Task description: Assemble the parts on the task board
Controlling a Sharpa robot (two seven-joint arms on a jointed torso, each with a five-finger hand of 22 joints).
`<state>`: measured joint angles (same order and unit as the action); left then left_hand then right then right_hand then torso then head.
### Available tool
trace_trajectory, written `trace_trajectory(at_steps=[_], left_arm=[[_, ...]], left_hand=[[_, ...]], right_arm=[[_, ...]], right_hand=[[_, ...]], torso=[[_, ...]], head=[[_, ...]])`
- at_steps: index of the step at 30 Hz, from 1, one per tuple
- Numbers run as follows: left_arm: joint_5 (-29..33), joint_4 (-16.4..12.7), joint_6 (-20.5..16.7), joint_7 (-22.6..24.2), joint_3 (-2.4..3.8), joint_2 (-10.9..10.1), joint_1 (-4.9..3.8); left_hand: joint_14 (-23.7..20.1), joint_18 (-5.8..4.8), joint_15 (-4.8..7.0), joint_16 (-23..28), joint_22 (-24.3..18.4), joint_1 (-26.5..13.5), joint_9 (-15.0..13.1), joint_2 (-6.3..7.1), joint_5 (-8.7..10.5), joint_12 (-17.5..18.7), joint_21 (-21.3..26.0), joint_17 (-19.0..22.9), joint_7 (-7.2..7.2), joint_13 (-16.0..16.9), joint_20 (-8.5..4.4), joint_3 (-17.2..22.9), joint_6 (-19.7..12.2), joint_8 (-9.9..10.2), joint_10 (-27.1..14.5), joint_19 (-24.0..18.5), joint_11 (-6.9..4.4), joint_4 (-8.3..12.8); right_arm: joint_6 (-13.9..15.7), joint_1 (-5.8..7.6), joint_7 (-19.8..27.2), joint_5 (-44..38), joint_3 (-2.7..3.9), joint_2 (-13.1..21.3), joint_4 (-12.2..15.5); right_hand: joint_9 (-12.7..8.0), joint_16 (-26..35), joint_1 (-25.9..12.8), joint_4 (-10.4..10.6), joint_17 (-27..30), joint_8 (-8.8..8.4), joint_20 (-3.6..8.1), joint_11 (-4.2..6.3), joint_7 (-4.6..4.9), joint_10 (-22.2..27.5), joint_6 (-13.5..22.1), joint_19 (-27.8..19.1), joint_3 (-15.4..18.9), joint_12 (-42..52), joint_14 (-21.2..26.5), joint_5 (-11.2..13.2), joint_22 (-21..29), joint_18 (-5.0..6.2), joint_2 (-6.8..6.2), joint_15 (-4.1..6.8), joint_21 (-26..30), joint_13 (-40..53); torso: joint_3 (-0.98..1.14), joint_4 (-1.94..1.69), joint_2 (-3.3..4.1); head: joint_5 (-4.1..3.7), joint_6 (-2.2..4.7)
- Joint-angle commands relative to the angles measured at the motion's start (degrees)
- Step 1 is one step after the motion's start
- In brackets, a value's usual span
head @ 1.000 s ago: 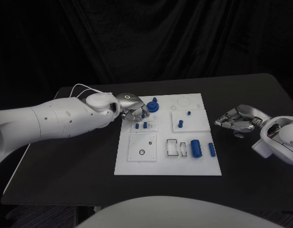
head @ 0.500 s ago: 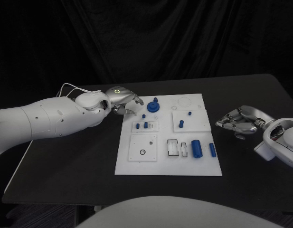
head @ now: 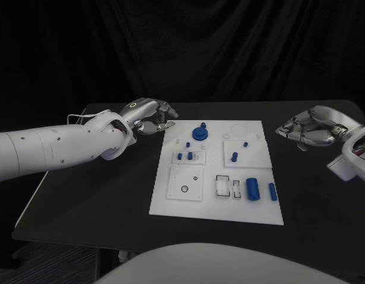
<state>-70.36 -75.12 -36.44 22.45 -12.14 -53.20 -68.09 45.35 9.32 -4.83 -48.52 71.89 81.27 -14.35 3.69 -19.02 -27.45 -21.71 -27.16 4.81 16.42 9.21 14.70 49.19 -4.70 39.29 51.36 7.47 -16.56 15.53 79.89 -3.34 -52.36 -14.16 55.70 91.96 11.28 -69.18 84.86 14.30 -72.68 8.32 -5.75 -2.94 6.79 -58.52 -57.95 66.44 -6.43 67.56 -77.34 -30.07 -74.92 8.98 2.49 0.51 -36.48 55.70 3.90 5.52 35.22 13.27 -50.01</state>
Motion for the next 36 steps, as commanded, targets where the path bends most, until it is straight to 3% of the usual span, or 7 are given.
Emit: trace_trajectory(at_steps=[1, 6, 9, 14, 25, 27, 36], left_arm=[[24.52, -2.03, 4.59, 13.42, 0.04, -0.54, -0.04], [37.68, -4.56, 9.58, 18.17, 0.03, -0.63, -0.04], [45.93, -5.99, 11.10, 19.47, 0.03, -0.16, 0.00], [58.57, -8.25, 17.12, 21.21, 0.03, 0.00, 0.35], [66.19, -12.09, 28.30, 24.14, 0.04, -1.49, 2.56], [66.84, -12.46, 29.39, 24.15, 0.04, -1.58, 2.76], [69.52, -13.65, 32.95, 24.05, 0.04, -2.00, 3.64]], left_hand=[[-5.73, -1.64, -2.64, 6.12, -1.63, -1.49, 0.60, -1.90, -1.28, -0.57, 4.07, 4.30, 1.34, -1.01, 1.53, -1.21, 0.80, 0.34, -2.34, -3.89, 0.88, 0.05], [-11.04, -2.44, -4.11, 14.67, -8.56, -3.33, 1.74, -4.22, -3.94, -1.18, 14.06, 13.05, 1.64, -4.47, 2.52, -5.96, 1.50, 0.54, -4.58, -12.08, 1.34, -0.23], [-13.58, -2.94, -5.36, 16.95, -11.05, -2.65, 2.18, -4.86, -5.66, -1.33, 17.06, 15.83, 2.51, -6.06, 3.25, -7.35, 2.06, 0.36, -4.86, -14.41, 3.58, -0.14], [-19.74, -3.24, -6.52, 19.57, -15.93, -2.22, 3.86, -5.41, -8.02, -0.05, 18.24, 19.60, 4.58, -9.29, 4.30, -10.13, 0.70, 0.74, -7.80, -20.76, 4.33, -0.19], [-35.27, 0.82, -1.94, 29.69, -38.10, -3.94, 7.35, -9.81, -6.59, 2.58, 19.01, 24.48, 2.68, -12.85, 4.08, -18.61, -4.60, 0.95, -18.65, -38.99, -1.22, -0.29], [-37.31, 0.96, -1.51, 31.77, -42.55, -4.18, 7.90, -10.41, -6.38, 3.79, 19.27, 24.74, 2.17, -13.04, 4.16, -20.09, -5.89, 1.01, -21.30, -41.30, -1.87, -0.25], [-42.14, 0.86, -0.57, 36.79, -52.28, -3.79, 11.00, -12.11, -6.20, 6.36, 19.81, 25.36, -0.08, -13.49, 5.19, -24.43, -17.20, 1.71, -28.14, -46.29, -3.99, -0.20]], right_arm=[[-1.33, 1.07, -1.01, -8.28, -0.01, -1.07, 0.12], [-3.73, 1.92, -1.25, -11.86, 0.00, -3.40, -1.13], [-6.09, 2.02, -1.73, -12.91, 0.00, -4.66, -2.16], [-10.45, 1.45, -3.44, -18.03, 0.00, -5.88, -3.59], [-10.27, -1.25, -4.48, -30.13, 0.00, -7.12, -6.50], [-9.32, -1.85, -4.11, -31.28, 0.00, -7.21, -6.89], [-6.20, -4.28, -2.80, -32.99, 0.00, -7.75, -8.45]], right_hand=[[0.16, 1.03, 0.55, -0.19, 0.74, 0.11, -0.02, 0.04, 0.23, 1.86, -0.16, -0.36, -0.57, -2.33, 0.39, 0.38, -0.72, 0.59, -0.70, 0.00, 1.61, -2.72], [0.48, -1.64, 2.02, -1.30, -1.21, 0.47, 0.27, 0.21, 0.11, 5.03, -0.60, 2.89, -1.30, -6.50, -2.11, 0.45, -1.86, -0.15, -1.47, 0.30, -2.75, -7.33], [0.65, -0.67, 4.12, -2.46, -0.50, 0.43, 0.31, -0.04, 0.36, 9.89, -0.32, 2.78, -4.75, -13.72, -1.72, 8.83, -1.77, -0.06, -2.02, 0.15, -1.24, -14.37], [0.74, 0.21, 3.97, -3.39, 0.09, 0.16, -0.13, -0.75, 1.08, 11.52, 0.31, 2.23, -9.64, -17.68, -1.11, 9.52, -2.13, 0.09, -4.46, -0.42, 0.51, -17.38], [-0.02, -0.16, 1.73, -6.33, -0.27, -2.25, -0.82, -2.36, 1.53, 18.56, 5.60, 1.92, -14.25, -27.37, -0.63, 10.78, -3.21, -0.05, -6.48, -1.38, 0.37, -23.89], [-0.49, -0.57, 0.55, -6.47, -0.43, -3.38, -1.30, -4.19, 1.04, 24.03, 8.26, 2.41, -15.11, -32.97, -0.59, 11.95, -3.47, -0.26, -7.17, -2.18, -1.10, -27.22], [-0.63, 1.46, -0.98, -7.01, 1.71, -3.68, -1.75, -4.78, 0.94, 26.08, 9.93, 2.21, -15.19, -36.82, 0.94, 13.81, -3.41, -0.22, -7.47, -2.24, -1.26, -30.64]], torso=[[-0.76, -0.59, -0.25], [-1.32, -1.17, -0.40], [-1.72, -1.70, -0.30], [-2.53, -2.87, -0.20], [-4.38, -5.05, 0.62], [-4.44, -5.13, 0.78], [-4.98, -5.89, 1.28]], head=[[0.44, 0.01], [0.18, 0.01], [-0.13, 0.01], [-1.26, 0.01], [-3.90, 0.01], [-4.27, 0.01], [-6.12, 0.01]])
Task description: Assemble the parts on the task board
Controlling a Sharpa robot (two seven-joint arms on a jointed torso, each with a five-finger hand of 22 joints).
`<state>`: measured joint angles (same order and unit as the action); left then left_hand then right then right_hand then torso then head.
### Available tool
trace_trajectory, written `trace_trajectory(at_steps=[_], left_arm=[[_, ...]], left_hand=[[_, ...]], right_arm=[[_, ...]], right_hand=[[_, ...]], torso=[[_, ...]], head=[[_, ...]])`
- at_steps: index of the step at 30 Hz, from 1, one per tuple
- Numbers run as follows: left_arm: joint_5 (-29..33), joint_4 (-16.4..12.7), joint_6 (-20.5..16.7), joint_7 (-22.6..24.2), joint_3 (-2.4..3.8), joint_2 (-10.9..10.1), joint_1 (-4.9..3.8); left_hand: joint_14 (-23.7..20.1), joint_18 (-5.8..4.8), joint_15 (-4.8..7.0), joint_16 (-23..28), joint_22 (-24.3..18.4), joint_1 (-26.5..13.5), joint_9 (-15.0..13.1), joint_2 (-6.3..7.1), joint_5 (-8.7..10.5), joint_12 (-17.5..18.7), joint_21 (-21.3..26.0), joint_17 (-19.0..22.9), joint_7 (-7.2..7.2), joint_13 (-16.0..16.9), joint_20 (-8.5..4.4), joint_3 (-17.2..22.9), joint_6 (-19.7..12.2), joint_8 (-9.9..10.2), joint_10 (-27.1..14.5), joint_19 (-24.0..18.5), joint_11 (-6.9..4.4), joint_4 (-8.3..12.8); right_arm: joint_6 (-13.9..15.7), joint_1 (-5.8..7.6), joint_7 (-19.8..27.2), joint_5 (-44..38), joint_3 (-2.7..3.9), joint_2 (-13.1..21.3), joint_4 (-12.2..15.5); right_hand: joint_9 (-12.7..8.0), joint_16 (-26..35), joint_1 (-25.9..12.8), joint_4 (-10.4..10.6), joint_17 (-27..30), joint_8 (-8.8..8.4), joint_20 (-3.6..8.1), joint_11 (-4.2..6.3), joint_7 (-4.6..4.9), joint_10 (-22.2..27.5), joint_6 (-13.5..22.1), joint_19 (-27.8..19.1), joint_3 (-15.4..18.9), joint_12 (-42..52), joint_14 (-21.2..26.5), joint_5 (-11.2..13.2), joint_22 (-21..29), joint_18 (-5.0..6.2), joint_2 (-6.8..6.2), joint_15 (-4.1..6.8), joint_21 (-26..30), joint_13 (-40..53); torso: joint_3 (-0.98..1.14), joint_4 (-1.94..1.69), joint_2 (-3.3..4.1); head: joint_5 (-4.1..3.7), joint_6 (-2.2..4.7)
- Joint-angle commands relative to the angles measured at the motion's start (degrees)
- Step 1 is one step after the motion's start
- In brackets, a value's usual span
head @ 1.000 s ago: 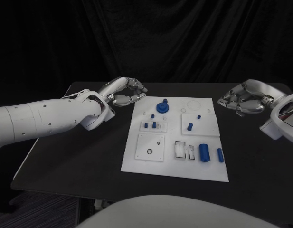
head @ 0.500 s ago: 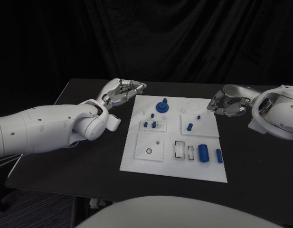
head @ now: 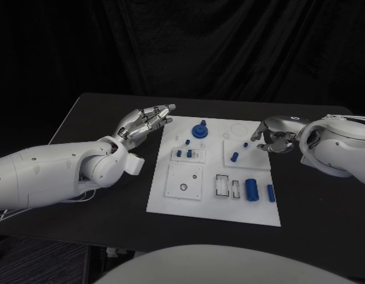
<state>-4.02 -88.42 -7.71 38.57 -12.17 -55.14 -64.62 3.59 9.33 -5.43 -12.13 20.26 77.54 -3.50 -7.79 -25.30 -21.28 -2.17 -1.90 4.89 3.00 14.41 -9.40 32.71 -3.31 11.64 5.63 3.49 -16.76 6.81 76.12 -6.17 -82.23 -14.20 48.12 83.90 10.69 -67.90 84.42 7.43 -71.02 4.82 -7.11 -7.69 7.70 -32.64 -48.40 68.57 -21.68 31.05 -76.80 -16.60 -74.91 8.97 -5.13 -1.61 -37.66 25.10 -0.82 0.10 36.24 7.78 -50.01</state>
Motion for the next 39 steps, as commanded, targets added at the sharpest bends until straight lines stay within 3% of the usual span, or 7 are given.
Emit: trace_trajectory(at_steps=[1, 6, 9, 21, 24, 30, 39], left_arm=[[3.27, -0.42, 4.44, 7.95, 0.07, -0.09, 0.24], [3.53, -0.73, 5.65, 7.98, 0.08, -0.27, 0.52], [3.59, -0.80, 6.22, 7.89, 0.08, -0.35, 0.61], [3.64, -0.90, 7.85, 7.19, 0.08, -0.56, 0.79], [3.65, -0.89, 7.90, 7.02, 0.08, -0.63, 0.80], [3.65, -0.97, 7.97, 6.77, 0.08, -0.80, 0.82], [3.65, -0.81, 8.38, 6.37, 0.08, -0.74, 0.84]], left_hand=[[-0.44, 0.86, 0.07, 0.49, -0.85, -0.02, 0.20, -0.64, 0.07, 0.22, 0.28, 0.11, -0.23, -0.08, -0.04, -0.41, -0.94, 0.34, -0.59, -0.65, -0.03, -0.01], [-1.23, 0.87, -0.31, 1.24, -2.72, 0.65, 0.89, -1.21, -0.12, 1.22, 0.33, 0.23, -2.33, -0.29, 0.14, -1.80, -6.05, 0.79, -2.86, -1.33, -1.12, -0.02], [-1.28, 0.87, -0.52, 1.26, -2.59, 0.80, 0.96, -1.34, -0.16, 1.37, 0.29, 0.24, -2.71, -0.32, 0.29, -1.98, -6.85, 0.85, -3.17, -1.27, -1.10, -0.01], [-0.30, 0.92, -3.34, -1.05, -0.44, 3.92, 1.06, -1.98, -2.72, 0.61, -0.32, -0.02, -3.73, -0.32, 2.05, -2.47, -9.07, 0.91, -4.13, 0.36, 0.46, 0.19], [0.00, 0.87, -3.80, -1.58, -0.14, 4.57, 1.08, -2.11, -3.42, -0.05, -0.44, -0.06, -3.85, -0.27, 2.16, -2.55, -9.45, 0.94, -3.99, 0.77, 1.41, 0.21], [0.04, 0.84, -3.85, -1.65, -0.22, 4.77, 1.07, -2.12, -3.74, -0.20, -0.44, -0.06, -3.96, -0.27, 2.17, -2.61, -9.42, 0.92, -3.98, 0.83, 1.64, 0.20], [0.02, 0.79, -3.88, -1.66, -0.28, 5.09, 1.07, -2.12, -4.14, -0.38, -0.43, -0.05, -3.65, -0.26, 2.18, -2.65, -9.46, 0.91, -4.00, 0.88, 1.82, 0.25]], right_arm=[[2.73, -0.70, 0.12, -3.17, 0.04, -0.24, -0.56], [4.36, -1.58, 0.69, -3.33, 0.04, -0.78, -1.55], [5.18, -1.83, 0.95, -3.37, 0.04, -1.06, -1.98], [9.59, -2.34, 2.92, -3.42, 0.04, -1.97, -3.33], [9.54, -2.42, 3.01, -3.42, 0.04, -2.23, -3.63], [9.25, -3.04, 3.02, -3.42, 0.04, -3.04, -4.60], [8.73, -4.15, 3.03, -3.42, 0.04, -4.71, -6.75]], right_hand=[[-0.04, 0.33, -0.54, -0.16, 0.19, -0.18, -0.39, -0.04, 0.01, 0.19, 0.40, 0.06, 0.05, -0.32, 0.49, 0.35, -3.40, -0.20, 0.13, -0.13, -0.02, -0.07], [-0.24, 0.54, -0.39, -0.82, 0.62, -0.54, -0.57, -0.30, -0.52, -0.22, 1.50, -0.05, -0.08, -0.75, 0.69, 0.05, -3.38, -0.19, 0.09, -0.36, 0.06, -0.89], [-0.23, 0.91, -0.36, -0.94, 0.97, -0.46, -0.60, -0.34, -0.63, -0.23, 1.44, -0.23, -0.13, -0.87, 0.94, -0.02, -3.30, -0.13, 0.13, -0.42, 0.43, -1.06], [-0.39, 1.20, -0.85, -1.23, 1.67, -0.49, -1.04, -0.58, -1.34, -1.12, 2.20, -0.40, -0.20, -1.44, 1.24, 0.10, -3.25, -0.14, 0.52, -0.95, 0.54, -2.34], [-0.32, 1.23, -1.17, -1.16, 1.87, -0.18, -1.14, -0.54, -1.13, -1.90, 1.85, -0.37, -0.20, -1.46, 1.26, 0.29, -3.25, -0.11, 0.71, -1.01, 0.46, -2.76], [0.15, 1.71, -1.77, -1.21, 2.87, 1.28, -1.35, -0.26, -0.25, -4.74, -0.36, -0.54, -0.39, -1.74, 1.62, 0.50, -3.13, 0.01, 1.00, -1.13, 0.82, -4.29], [0.20, 1.41, -1.34, -1.88, 2.92, 1.45, -1.34, -0.21, 0.03, -5.40, -0.55, -0.16, -0.72, -2.20, 1.31, -0.20, -3.27, -0.03, 0.83, -1.12, 0.25, -5.05]], torso=[[-0.27, -0.52, 0.28], [-0.37, -0.77, 0.35], [-0.41, -0.71, 0.25], [-0.36, -0.39, -0.08], [-0.38, -0.26, -0.09], [-0.46, -0.31, -0.12], [-0.40, -0.28, -0.16]], head=[[-0.77, 0.01], [-1.55, 0.01], [-1.77, 0.01], [-2.34, 0.01], [-2.29, 0.01], [-2.69, 0.01], [-2.75, 0.01]])
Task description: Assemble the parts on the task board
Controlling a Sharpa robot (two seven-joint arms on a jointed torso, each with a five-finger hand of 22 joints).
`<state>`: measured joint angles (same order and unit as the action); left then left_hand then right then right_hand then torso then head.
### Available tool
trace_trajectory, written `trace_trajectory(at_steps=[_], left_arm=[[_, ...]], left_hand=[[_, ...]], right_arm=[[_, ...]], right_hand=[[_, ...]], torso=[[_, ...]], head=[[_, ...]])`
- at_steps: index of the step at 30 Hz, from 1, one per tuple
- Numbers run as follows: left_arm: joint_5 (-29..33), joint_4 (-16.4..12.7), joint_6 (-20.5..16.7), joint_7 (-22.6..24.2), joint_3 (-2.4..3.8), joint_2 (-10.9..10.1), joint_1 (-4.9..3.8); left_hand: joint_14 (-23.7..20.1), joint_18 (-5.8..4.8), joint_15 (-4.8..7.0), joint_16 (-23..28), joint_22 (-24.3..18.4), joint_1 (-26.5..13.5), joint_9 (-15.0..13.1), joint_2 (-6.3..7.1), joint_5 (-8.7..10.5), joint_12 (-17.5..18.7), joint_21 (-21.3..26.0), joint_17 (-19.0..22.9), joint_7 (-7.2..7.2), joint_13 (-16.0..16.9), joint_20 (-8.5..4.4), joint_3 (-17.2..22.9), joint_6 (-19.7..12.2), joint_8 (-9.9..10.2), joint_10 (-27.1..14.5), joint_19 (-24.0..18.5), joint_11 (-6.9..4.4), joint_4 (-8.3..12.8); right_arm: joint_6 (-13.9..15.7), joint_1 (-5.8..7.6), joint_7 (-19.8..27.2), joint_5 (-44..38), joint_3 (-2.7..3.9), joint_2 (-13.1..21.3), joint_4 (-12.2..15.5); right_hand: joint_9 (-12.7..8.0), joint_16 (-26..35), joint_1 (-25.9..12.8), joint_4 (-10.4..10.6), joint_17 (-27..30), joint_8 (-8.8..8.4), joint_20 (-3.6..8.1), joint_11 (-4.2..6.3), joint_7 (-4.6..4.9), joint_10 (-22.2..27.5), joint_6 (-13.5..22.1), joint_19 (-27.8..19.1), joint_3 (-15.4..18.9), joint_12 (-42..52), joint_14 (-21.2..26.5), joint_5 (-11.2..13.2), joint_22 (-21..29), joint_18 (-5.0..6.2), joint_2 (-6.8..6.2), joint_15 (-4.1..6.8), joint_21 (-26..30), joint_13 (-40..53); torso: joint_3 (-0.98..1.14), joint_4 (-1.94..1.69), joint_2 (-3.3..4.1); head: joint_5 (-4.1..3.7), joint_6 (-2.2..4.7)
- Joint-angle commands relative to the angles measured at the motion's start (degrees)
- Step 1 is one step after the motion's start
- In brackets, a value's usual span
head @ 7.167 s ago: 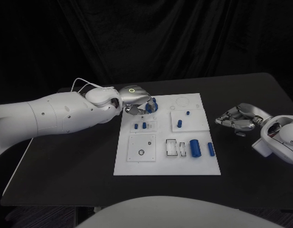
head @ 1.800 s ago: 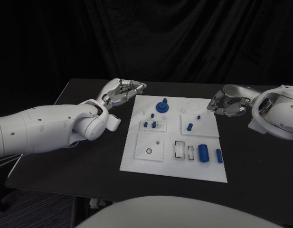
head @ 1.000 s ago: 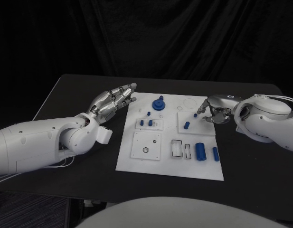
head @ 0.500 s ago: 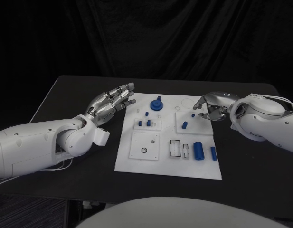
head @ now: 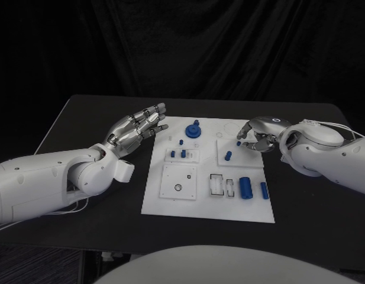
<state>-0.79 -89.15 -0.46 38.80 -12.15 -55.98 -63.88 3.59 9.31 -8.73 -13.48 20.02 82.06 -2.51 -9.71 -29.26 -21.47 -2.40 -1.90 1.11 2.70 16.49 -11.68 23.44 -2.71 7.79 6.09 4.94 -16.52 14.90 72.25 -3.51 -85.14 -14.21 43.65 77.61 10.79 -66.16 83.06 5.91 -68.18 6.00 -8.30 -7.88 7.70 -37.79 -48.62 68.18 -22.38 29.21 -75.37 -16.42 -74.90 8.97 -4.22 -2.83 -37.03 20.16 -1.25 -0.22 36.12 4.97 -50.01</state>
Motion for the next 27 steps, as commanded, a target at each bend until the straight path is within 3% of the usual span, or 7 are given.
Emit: trace_trajectory(at_steps=[1, 6, 15, 20, 27], left_arm=[[0.42, -0.05, 1.19, 6.10, 0.06, 0.12, 0.10], [0.42, 0.08, 1.49, 5.88, 0.06, 0.15, 0.13], [0.42, 0.23, 2.14, 5.33, 0.06, 0.25, 0.22], [0.42, 0.29, 2.37, 5.06, 0.06, 0.28, 0.26], [0.42, 0.44, 2.73, 4.70, 0.06, 0.42, 0.30]], left_hand=[[0.03, 0.80, -0.60, -0.37, 0.00, 0.68, 0.08, -0.22, -0.27, -0.20, -0.20, -0.05, 0.25, 0.03, 0.12, -0.37, -0.26, 0.32, -0.18, 0.46, 0.41, 0.03], [0.05, 0.76, -0.77, -0.41, 0.06, 0.98, 0.09, -0.26, -0.51, -0.09, -0.22, -0.05, 0.46, 0.00, 0.15, -0.35, -0.43, 0.34, -0.36, 0.56, 0.41, 0.08], [0.22, 0.64, -1.40, -0.82, 0.43, 1.87, 0.09, -0.44, -1.21, -0.05, -0.34, -0.10, 0.86, -0.03, 0.25, -0.23, -0.61, 0.33, -0.77, 0.99, 0.45, 0.21], [0.28, 0.49, -1.62, -0.96, 0.35, 2.36, 0.02, -0.50, -1.55, -0.15, -0.36, -0.11, 1.77, -0.02, 0.26, -0.23, -0.11, 0.21, -0.96, 1.18, 0.02, 0.22], [0.37, 0.29, -1.90, -1.19, 0.40, 3.10, -0.06, -0.60, -2.40, -0.38, -0.40, -0.14, 2.91, -0.01, 0.27, -0.12, 0.50, 0.10, -1.11, 1.45, -0.27, 0.34]], right_arm=[[0.60, -0.41, 0.37, -0.51, 0.05, -0.42, -0.70], [1.49, -1.09, 0.73, -0.52, 0.06, -1.45, -1.95], [2.68, -2.00, 1.50, -0.52, 0.13, -2.59, -3.33], [2.72, -2.30, 1.66, -0.52, 0.14, -2.72, -3.55], [2.58, -2.56, 1.63, -0.52, 0.15, -2.82, -3.71]], right_hand=[[0.09, -0.32, 0.13, -0.53, 0.15, 0.26, -0.14, -0.02, 0.06, -0.30, -0.29, 0.28, -0.11, -0.50, -0.12, -0.54, -3.30, -0.03, -0.13, 0.13, -0.46, -0.29], [0.05, -0.10, 0.43, -0.99, 0.47, 0.20, -0.11, -0.04, 0.14, -0.46, -0.13, 0.25, -0.36, -0.80, 0.06, -1.02, -3.32, -0.04, -0.28, 0.11, -0.49, -0.69], [0.03, -0.24, 0.45, -1.08, 0.41, 0.20, -0.12, -0.06, 0.16, -0.72, -0.10, 0.27, -0.48, -0.85, -0.01, -1.21, -3.35, -0.06, -0.21, 0.06, -0.58, -0.85], [0.50, -0.61, 0.46, -1.54, 0.46, 1.18, -0.10, 0.19, 0.45, -2.76, -1.71, 0.59, -0.78, -0.70, -0.28, -1.04, -3.51, -0.15, 0.11, 0.12, -1.44, -1.48], [1.22, -1.05, 0.94, -2.40, 0.47, 2.32, 0.16, 0.77, 0.82, -5.61, -3.39, 1.05, -1.08, -0.26, -0.64, -1.02, -3.71, -0.23, 0.57, 0.46, -2.64, -2.01]], torso=[[0.01, 0.08, -0.05], [0.04, 0.18, -0.09], [0.03, -0.07, -0.08], [0.05, 0.14, -0.10], [0.01, 0.01, -0.14]], head=[[0.11, 0.01], [0.16, 0.01], [-0.07, 0.01], [0.02, 0.01], [-0.31, 0.01]])
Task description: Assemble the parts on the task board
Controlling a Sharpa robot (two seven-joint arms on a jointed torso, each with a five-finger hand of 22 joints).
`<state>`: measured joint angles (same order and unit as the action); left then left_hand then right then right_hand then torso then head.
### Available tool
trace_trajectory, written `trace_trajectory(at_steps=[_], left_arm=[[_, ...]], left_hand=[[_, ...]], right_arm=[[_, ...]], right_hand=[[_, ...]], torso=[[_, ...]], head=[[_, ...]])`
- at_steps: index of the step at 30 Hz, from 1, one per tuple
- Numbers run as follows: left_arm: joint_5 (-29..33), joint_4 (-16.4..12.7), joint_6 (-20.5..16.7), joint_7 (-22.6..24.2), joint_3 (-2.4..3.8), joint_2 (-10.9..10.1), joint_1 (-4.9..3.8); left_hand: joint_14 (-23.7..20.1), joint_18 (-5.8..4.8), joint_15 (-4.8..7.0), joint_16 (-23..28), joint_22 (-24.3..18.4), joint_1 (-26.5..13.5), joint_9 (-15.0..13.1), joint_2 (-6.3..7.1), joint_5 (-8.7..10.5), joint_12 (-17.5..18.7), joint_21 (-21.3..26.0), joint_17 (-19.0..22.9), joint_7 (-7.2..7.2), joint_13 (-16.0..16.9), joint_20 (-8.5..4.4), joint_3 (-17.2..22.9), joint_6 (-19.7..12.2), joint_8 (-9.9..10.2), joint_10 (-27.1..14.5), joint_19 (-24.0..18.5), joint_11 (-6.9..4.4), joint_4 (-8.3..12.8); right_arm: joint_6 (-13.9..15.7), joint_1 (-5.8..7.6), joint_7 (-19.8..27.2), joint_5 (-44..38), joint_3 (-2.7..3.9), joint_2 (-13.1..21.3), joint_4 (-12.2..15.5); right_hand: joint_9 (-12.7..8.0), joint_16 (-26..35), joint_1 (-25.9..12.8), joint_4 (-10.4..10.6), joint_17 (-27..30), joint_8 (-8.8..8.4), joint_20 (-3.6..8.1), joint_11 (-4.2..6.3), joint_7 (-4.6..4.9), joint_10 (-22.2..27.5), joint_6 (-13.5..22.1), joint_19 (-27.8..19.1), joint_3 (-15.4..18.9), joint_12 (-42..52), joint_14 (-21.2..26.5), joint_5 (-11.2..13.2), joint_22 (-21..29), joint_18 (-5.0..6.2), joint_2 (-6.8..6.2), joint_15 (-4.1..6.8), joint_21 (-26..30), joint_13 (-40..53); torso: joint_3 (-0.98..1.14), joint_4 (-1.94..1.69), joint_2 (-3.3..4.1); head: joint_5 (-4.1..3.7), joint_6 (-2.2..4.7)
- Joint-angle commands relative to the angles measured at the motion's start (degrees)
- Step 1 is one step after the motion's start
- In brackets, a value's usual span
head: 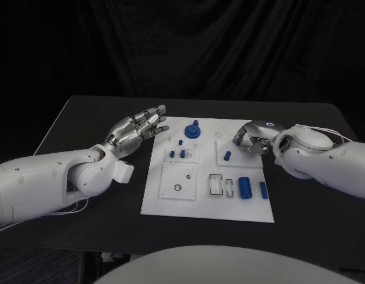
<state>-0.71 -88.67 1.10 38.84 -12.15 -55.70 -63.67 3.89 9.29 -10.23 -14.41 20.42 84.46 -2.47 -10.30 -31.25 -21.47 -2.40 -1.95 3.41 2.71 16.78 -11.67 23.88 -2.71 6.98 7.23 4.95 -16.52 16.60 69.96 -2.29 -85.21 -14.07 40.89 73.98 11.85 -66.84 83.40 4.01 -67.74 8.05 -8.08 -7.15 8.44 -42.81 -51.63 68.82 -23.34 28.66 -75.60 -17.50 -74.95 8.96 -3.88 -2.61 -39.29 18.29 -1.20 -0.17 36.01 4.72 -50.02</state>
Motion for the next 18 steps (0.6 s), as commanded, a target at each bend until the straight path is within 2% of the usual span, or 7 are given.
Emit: trace_trajectory(at_steps=[1, 3, 8, 13, 18], left_arm=[[0.34, -0.05, 1.22, 4.63, 0.06, 0.15, 0.09], [0.34, -0.06, 1.31, 4.56, 0.06, 0.16, 0.10], [0.34, -0.07, 1.48, 4.41, 0.06, 0.17, 0.13], [0.34, -0.02, 1.59, 4.24, 0.06, 0.20, 0.15], [0.34, 0.02, 1.69, 4.07, 0.06, 0.25, 0.18]], left_hand=[[0.09, 0.26, -0.43, -0.31, 0.01, 0.80, -0.12, -0.05, -0.52, -0.47, -0.41, -0.09, 0.88, -0.02, -0.03, -0.12, 0.29, 0.06, -0.30, 0.37, -0.37, 0.32], [0.17, 0.20, -0.48, -0.46, 0.07, 0.97, -0.19, -0.12, -0.73, -0.64, -0.44, -0.11, 1.41, 0.00, -0.03, -0.10, 0.89, -0.05, -0.29, 0.50, -0.56, 0.29], [0.20, 0.17, -0.53, -0.53, 0.16, 1.05, -0.20, -0.16, -0.95, -0.68, -0.46, -0.12, 1.59, 0.00, -0.03, -0.08, 1.00, -0.07, -0.30, 0.59, -0.59, 0.28], [0.25, 0.13, -0.60, -0.64, 0.23, 1.15, -0.21, -0.26, -1.24, -0.76, -0.49, -0.13, 1.74, 0.00, -0.02, -0.03, 1.12, -0.09, -0.31, 0.70, -0.56, 0.25], [0.32, 0.08, -0.68, -0.77, 0.35, 1.25, -0.22, -0.40, -1.49, -0.85, -0.53, -0.15, 1.89, 0.01, -0.01, 0.04, 1.23, -0.10, -0.32, 0.83, -0.49, 0.23]], right_arm=[[0.90, -0.30, 0.40, -0.44, 0.02, -0.07, -0.10], [0.90, -0.36, 0.37, -0.44, 0.02, -0.12, -0.15], [1.14, -0.51, 0.35, -0.44, 0.02, -0.31, -0.38], [2.18, -0.66, 0.74, -0.44, 0.03, -0.63, -0.80], [3.14, -0.78, 1.11, -0.44, 0.03, -1.03, -1.33]], right_hand=[[0.16, -0.37, 0.59, -0.50, 0.03, 0.27, -0.06, 0.03, 0.07, -0.58, -0.39, 0.41, -0.13, 0.30, -0.41, 0.06, -3.67, -0.23, 0.23, 0.23, -0.39, -0.14], [0.77, -0.57, 1.52, -1.55, 0.04, 1.08, 0.24, 0.36, 0.40, -2.03, -1.54, 0.66, -0.45, 0.41, -0.59, -0.27, -3.84, -0.30, 0.52, 0.54, -1.23, -0.47], [1.43, -0.74, 2.88, -3.13, 0.11, 1.62, 0.63, 0.63, 0.76, -3.80, -2.05, 0.86, -0.93, 0.41, -0.79, -0.58, -4.03, -0.41, 0.87, 0.85, -2.45, -0.94], [1.99, -0.98, 3.50, -3.99, 0.07, 2.05, 0.87, 0.89, 1.07, -5.65, -2.53, 1.12, -1.08, 0.62, -1.08, -0.10, -4.23, -0.56, 1.30, 1.06, -3.97, -1.22], [2.63, -1.32, 3.42, -4.16, -0.06, 2.61, 0.98, 1.09, 0.97, -6.94, -3.21, 1.38, -0.82, 0.30, -1.48, 1.11, -4.37, -0.72, 1.71, 1.21, -5.30, -1.72]], torso=[[-0.05, 0.00, -0.03], [-0.06, 0.06, -0.03], [-0.06, 0.11, -0.02], [-0.04, 0.09, -0.03], [-0.01, 0.11, -0.01]], head=[[0.03, 0.02], [0.11, 0.02], [0.09, 0.02], [0.08, 0.02], [0.02, 0.02]])
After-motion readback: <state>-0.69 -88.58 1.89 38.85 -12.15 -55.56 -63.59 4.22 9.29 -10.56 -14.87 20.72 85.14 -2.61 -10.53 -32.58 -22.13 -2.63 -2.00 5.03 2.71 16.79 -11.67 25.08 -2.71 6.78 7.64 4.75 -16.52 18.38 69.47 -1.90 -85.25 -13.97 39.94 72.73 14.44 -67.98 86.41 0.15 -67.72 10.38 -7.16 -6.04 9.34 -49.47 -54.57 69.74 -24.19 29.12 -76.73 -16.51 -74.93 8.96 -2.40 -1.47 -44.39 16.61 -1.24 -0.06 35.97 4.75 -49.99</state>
